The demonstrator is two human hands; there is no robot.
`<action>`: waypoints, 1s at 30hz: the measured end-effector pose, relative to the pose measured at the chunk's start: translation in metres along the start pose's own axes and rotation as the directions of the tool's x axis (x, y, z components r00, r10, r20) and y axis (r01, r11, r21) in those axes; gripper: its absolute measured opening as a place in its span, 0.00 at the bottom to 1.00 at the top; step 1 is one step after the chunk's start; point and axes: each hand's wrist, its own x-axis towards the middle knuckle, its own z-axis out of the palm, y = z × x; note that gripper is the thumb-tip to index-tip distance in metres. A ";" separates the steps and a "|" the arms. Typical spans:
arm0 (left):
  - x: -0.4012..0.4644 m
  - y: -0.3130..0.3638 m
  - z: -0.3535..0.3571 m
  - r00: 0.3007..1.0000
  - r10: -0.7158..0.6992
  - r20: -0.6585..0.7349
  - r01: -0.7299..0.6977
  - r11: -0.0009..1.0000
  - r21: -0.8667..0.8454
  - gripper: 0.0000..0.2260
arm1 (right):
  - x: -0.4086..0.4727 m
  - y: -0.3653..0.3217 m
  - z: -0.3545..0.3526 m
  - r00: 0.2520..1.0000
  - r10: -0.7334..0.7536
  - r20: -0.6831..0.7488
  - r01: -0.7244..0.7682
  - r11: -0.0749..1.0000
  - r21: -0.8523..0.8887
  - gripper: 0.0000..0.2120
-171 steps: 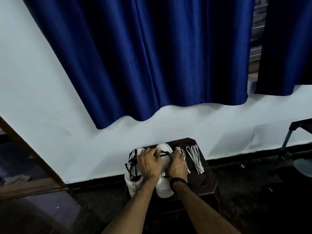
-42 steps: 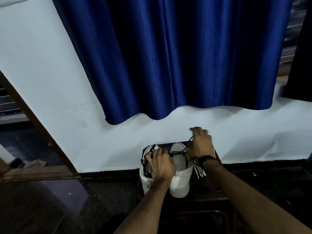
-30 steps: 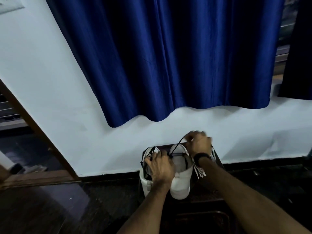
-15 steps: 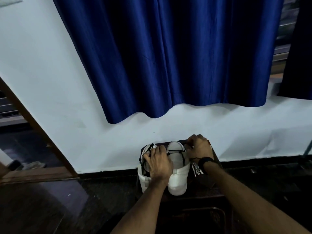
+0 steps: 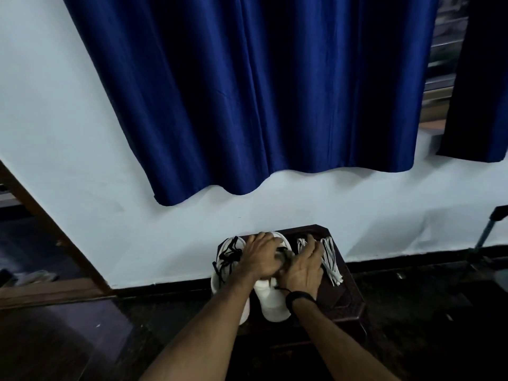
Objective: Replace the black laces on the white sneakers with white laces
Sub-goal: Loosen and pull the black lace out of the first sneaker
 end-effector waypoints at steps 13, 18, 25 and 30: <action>0.008 -0.011 0.004 0.844 -0.490 -0.216 0.309 0.774 -0.552 0.07 | -0.004 0.009 0.011 0.995 -0.104 0.007 0.103 0.975 -0.198 0.07; 0.009 -0.001 -0.002 0.914 -0.395 -0.088 0.330 0.853 -0.405 0.11 | -0.002 0.011 0.015 0.993 -0.117 0.011 0.118 0.979 -0.166 0.04; 0.012 0.002 -0.018 0.818 -0.563 -0.119 0.195 0.466 -0.863 0.10 | -0.002 0.011 0.015 0.990 -0.134 0.053 0.141 0.978 -0.154 0.10; 0.010 -0.015 -0.033 0.596 -0.786 0.165 0.286 0.017 -0.958 0.09 | -0.002 0.010 0.016 0.990 -0.134 0.054 0.139 0.984 -0.112 0.11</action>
